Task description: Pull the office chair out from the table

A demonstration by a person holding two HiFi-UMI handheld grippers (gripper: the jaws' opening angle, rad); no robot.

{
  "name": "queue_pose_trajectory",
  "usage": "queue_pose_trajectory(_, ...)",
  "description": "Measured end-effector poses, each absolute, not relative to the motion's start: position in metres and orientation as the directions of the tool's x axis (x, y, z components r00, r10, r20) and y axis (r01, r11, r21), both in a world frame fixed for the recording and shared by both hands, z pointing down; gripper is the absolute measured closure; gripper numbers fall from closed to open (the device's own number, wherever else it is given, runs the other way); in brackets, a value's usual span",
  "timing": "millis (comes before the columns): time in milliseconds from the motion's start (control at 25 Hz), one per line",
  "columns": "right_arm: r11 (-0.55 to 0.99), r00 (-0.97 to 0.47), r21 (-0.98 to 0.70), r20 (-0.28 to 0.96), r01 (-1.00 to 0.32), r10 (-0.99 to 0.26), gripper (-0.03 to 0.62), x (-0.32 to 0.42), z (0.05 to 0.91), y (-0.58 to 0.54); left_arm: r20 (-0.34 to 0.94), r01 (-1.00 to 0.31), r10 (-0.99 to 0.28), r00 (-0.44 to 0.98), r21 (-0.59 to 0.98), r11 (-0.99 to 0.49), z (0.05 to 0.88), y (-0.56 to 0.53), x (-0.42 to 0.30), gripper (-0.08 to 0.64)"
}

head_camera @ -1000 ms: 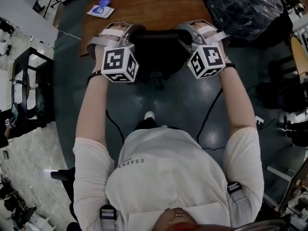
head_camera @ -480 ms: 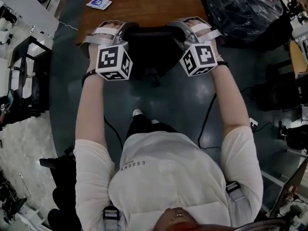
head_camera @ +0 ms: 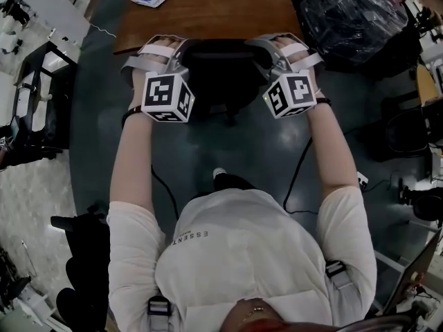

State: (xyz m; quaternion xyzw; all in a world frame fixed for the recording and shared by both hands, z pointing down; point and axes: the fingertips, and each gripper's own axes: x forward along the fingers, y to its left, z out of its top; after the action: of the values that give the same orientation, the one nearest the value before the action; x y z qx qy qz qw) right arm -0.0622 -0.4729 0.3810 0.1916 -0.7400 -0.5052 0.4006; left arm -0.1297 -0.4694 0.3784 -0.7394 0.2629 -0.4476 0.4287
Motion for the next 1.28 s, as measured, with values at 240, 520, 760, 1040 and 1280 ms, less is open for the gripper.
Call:
queue_pose_trajectory(240,0.42,-0.597,0.901,0.398,0.111,-0.696,0.575,-0.065,0.381,-0.435,0.431,0.003,-0.77,0.471,-0.873,-0.488,0.378,-0.43,-0.133,0.502)
queue_pose_trajectory(520,0.44,-0.582,0.892,0.413,0.103,-0.701,0.575,-0.065,0.379,-0.391,0.411,-0.011,-0.773,0.483,-0.88,-0.475,0.375,-0.388,-0.133,0.499)
queue_pose_trajectory(760,0.431,-0.571,0.898,0.402,0.092,-0.716,0.575,-0.066,0.377,-0.357,0.395,-0.022,-0.776,0.491,-0.885,-0.465,0.372,-0.356,-0.134,0.497)
queue_pose_trajectory(1040,0.423,-0.567,0.902,0.395,0.089,-0.722,0.575,-0.064,0.375,-0.318,0.387,-0.016,-0.772,0.504,-0.889,-0.457,0.37,-0.316,-0.131,0.499)
queue_pose_trajectory(1280,0.429,-0.57,0.899,0.398,0.087,-0.719,0.575,-0.052,0.375,-0.289,0.382,-0.013,-0.771,0.51,-0.892,-0.451,0.37,-0.287,-0.119,0.497)
